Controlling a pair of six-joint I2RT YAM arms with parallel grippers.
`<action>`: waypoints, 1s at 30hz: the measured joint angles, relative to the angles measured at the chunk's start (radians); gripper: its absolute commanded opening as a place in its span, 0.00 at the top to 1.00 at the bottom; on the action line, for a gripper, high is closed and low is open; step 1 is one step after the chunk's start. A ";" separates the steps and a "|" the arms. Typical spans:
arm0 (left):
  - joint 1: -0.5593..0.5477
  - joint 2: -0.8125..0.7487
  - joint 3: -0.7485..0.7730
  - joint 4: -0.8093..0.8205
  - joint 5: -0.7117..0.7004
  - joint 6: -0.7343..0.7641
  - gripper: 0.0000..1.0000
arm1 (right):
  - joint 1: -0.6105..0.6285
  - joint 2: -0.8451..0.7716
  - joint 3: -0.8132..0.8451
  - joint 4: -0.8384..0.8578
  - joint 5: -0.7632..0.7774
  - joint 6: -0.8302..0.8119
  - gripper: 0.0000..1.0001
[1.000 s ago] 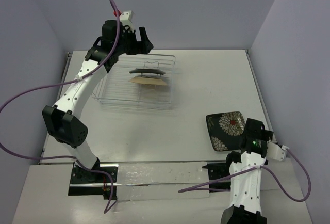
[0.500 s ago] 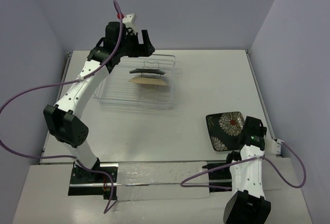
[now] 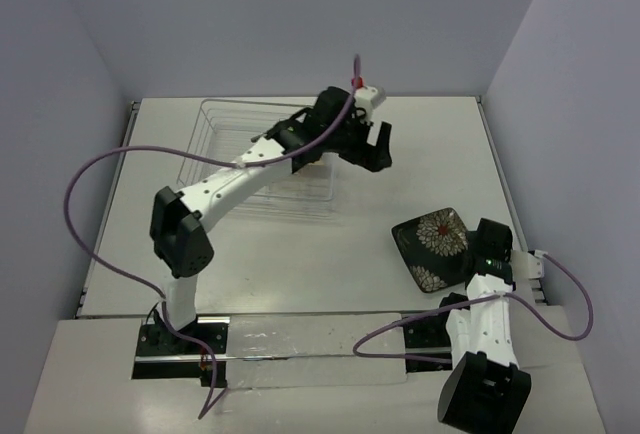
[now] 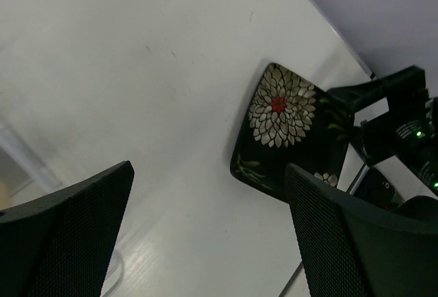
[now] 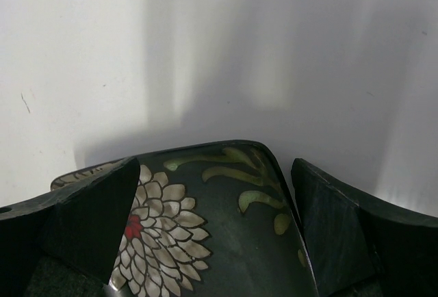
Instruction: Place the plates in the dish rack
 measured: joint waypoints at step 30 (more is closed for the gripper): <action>-0.113 0.457 0.050 0.106 0.127 -0.082 0.60 | -0.002 0.015 -0.010 0.093 -0.113 -0.108 0.00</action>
